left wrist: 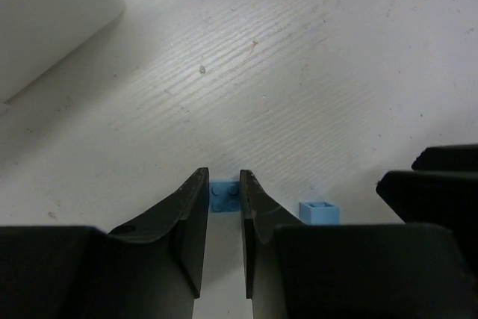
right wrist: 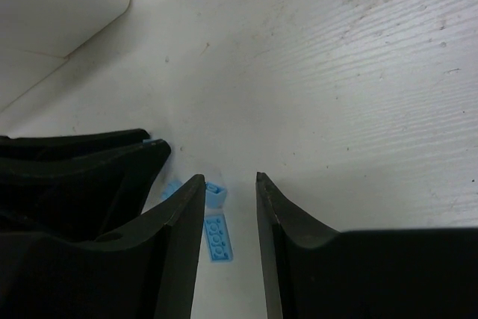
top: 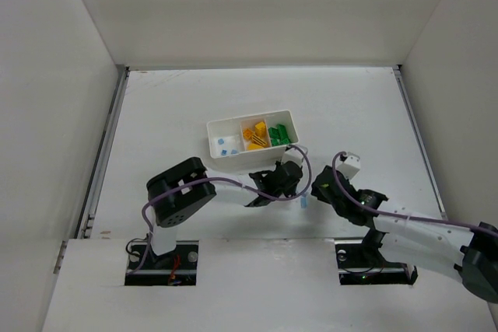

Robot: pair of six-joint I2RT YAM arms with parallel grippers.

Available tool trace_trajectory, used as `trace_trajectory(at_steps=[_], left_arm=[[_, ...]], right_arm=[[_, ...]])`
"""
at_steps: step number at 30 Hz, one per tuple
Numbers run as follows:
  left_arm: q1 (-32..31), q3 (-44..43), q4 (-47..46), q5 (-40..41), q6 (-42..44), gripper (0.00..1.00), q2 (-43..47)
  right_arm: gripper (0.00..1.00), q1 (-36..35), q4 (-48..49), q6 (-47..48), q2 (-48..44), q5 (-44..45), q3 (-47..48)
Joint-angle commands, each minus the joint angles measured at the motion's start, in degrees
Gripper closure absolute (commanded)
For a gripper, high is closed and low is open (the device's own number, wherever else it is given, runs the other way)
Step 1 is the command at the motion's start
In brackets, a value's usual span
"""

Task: Sort the legos into containers by color

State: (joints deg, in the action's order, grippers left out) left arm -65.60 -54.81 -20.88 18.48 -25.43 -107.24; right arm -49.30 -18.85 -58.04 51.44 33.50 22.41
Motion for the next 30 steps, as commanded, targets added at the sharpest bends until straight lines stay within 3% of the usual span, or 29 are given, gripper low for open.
trace_trajectory(at_steps=[1,8,15,23,30], left_arm=[[1.1,1.0,-1.0,1.3,0.0,0.87,3.0],[2.5,6.2,-2.7,1.6,-0.7,0.87,12.7],[5.4,10.0,-2.2,1.0,-0.9,0.87,24.4],[16.0,15.5,0.1,1.8,-1.6,0.86,34.0],[23.8,17.1,-0.2,2.2,-1.9,0.86,34.1]], right_arm=[[0.6,-1.9,2.7,0.9,1.5,-1.4,0.8],[0.47,-4.5,3.8,2.7,8.6,-2.4,3.7],[0.45,-4.8,6.5,3.5,13.2,-3.0,5.0],[0.56,-4.7,7.2,3.6,17.0,-2.6,6.2],[0.73,-4.8,7.6,3.6,19.5,-1.0,7.0]])
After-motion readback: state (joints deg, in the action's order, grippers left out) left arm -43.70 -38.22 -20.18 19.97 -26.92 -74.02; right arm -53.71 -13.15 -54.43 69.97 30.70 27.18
